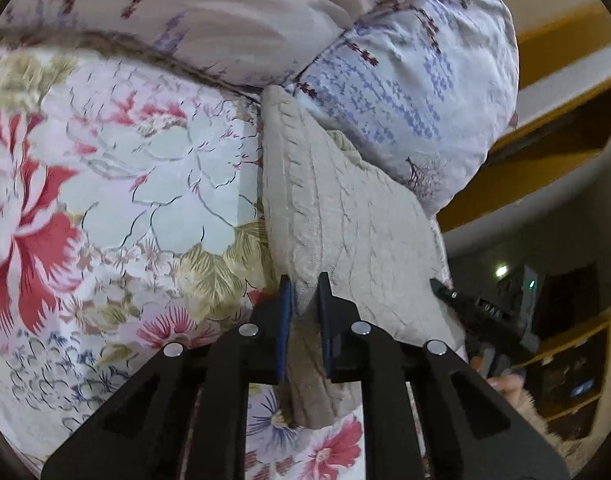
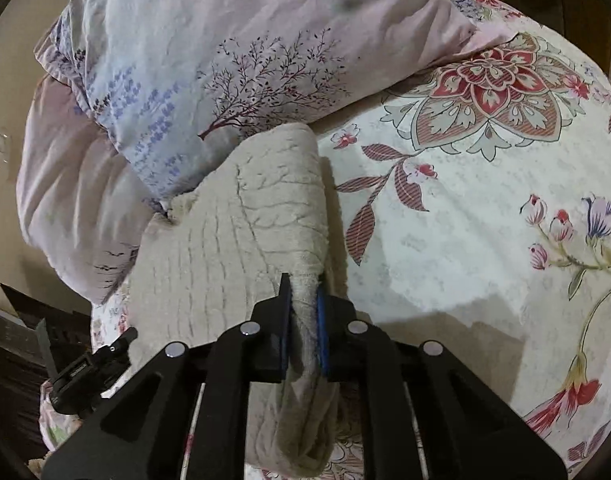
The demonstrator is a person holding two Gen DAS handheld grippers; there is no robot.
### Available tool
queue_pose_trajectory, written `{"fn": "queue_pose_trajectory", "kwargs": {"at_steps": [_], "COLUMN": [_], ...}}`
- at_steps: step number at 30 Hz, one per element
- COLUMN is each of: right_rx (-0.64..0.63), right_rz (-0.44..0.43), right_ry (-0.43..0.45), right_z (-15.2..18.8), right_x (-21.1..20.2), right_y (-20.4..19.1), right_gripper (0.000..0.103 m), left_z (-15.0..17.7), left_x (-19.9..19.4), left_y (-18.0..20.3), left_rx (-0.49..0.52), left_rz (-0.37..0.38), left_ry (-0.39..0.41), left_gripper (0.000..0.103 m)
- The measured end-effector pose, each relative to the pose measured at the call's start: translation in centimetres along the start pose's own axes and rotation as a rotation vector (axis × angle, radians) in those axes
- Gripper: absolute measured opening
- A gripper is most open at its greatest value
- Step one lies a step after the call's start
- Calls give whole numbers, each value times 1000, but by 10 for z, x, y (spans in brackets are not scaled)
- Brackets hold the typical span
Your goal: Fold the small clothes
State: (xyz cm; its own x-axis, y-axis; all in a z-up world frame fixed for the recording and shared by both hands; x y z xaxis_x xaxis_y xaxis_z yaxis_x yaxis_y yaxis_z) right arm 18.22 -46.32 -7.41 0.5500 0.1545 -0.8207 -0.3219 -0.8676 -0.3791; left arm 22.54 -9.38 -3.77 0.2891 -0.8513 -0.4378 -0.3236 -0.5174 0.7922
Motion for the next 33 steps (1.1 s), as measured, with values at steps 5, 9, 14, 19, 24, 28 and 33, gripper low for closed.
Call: {"fn": "queue_pose_trajectory", "kwargs": {"at_steps": [5, 9, 14, 19, 24, 28, 33], "right_rx": [13, 7, -13, -29, -77, -106, -161], "right_rz": [-14, -83, -119, -110, -79, -95, 10], "right_ry": [-28, -45, -87, -135, -84, 58, 32], "right_z": [-3, 5, 28, 48, 47, 26, 34], "right_x": [2, -14, -27, -18, -27, -63, -50], "right_y": [-4, 3, 9, 7, 1, -9, 3], "right_gripper": [33, 52, 56, 41, 18, 16, 14], "left_z": [-3, 8, 39, 53, 54, 50, 58], "left_x": [-3, -11, -7, 13, 26, 13, 2], "left_y": [12, 25, 38, 34, 30, 38, 32], "left_rx": [5, 46, 115, 126, 111, 147, 191], "left_rz": [-23, -70, -94, -129, -145, -113, -114], "left_ry": [-29, -63, -137, -194, -205, -179, -201], "left_gripper": [19, 64, 74, 59, 15, 12, 11]}}
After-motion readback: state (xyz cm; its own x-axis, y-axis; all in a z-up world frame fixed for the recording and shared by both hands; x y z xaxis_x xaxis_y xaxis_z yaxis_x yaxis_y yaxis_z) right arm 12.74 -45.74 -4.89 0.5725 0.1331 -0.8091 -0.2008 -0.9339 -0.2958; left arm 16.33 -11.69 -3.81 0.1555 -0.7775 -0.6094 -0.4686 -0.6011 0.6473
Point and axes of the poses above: each gripper's, at about its wrist camera, not at the fingertips, and x roughly the way its jaws point, y to its right, z to its underside, the point moved 7 cm from there along x, roughly the way its jaws point, and after that the axes turned 15 degrees about z, right-handed, at the moved point
